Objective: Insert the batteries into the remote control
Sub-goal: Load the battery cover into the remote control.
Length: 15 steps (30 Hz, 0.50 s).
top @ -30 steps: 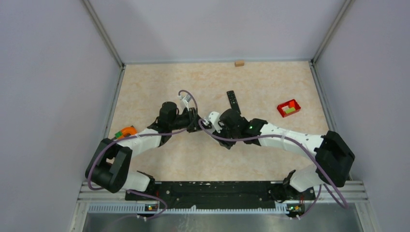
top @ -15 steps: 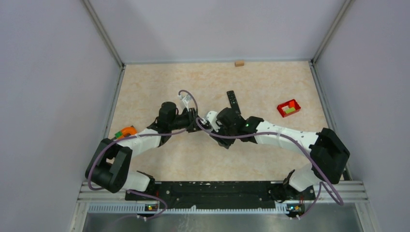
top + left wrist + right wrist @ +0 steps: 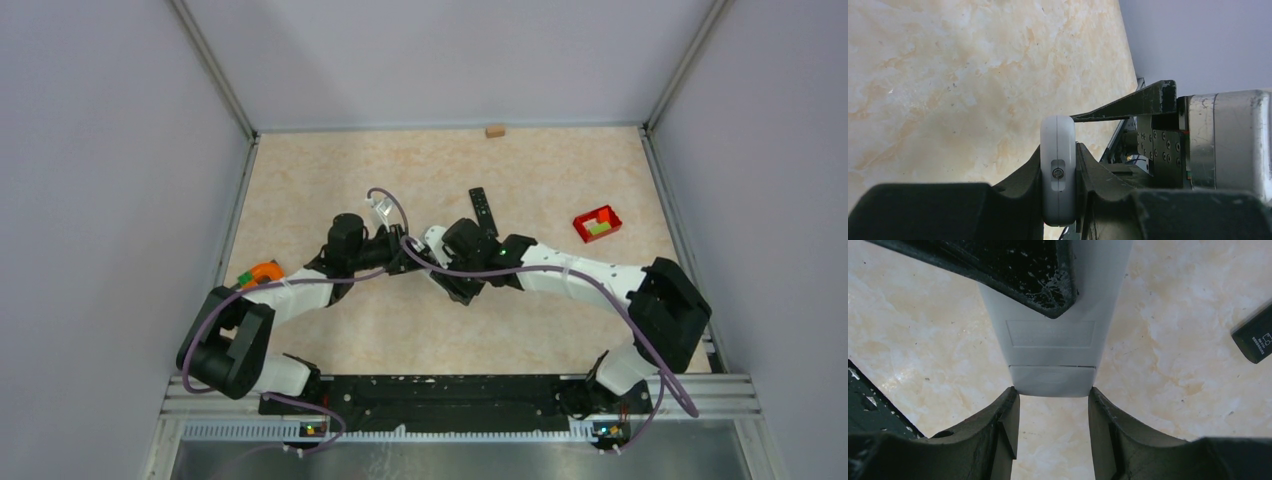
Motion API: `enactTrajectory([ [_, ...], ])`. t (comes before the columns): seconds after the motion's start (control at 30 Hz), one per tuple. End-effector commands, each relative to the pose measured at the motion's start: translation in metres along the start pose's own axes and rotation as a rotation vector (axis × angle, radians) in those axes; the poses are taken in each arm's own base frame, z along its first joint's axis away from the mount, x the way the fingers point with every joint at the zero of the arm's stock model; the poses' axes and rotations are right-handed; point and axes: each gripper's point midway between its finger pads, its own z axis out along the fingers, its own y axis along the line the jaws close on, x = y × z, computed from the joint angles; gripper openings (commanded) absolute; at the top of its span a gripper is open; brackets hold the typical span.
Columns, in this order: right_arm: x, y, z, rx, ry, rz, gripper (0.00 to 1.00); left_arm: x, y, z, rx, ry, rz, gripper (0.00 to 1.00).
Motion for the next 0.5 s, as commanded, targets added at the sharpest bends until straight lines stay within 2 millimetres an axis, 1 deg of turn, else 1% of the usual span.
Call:
enactTrajectory([
  [0.0, -0.061, -0.012, 0.001, 0.025, -0.18, 0.062, 0.44, 0.007, -0.055, -0.006, 0.218, 0.053, 0.039, 0.0],
  [0.17, -0.069, -0.014, 0.006, 0.028, -0.174, 0.063, 0.45, 0.011, -0.057, -0.007, 0.244, 0.061, 0.024, 0.0],
  [0.2, -0.07, -0.019, 0.007, 0.046, -0.171, 0.068, 0.46, 0.011, -0.057, -0.008, 0.247, 0.063, 0.023, 0.0],
  [0.33, -0.071, -0.023, 0.011, 0.054, -0.165, 0.077, 0.46, 0.012, -0.059, -0.009, 0.256, 0.071, 0.018, 0.0],
  [0.47, -0.071, -0.028, 0.012, 0.07, -0.162, 0.096, 0.49, 0.012, -0.062, -0.01, 0.262, 0.081, 0.006, 0.0],
])
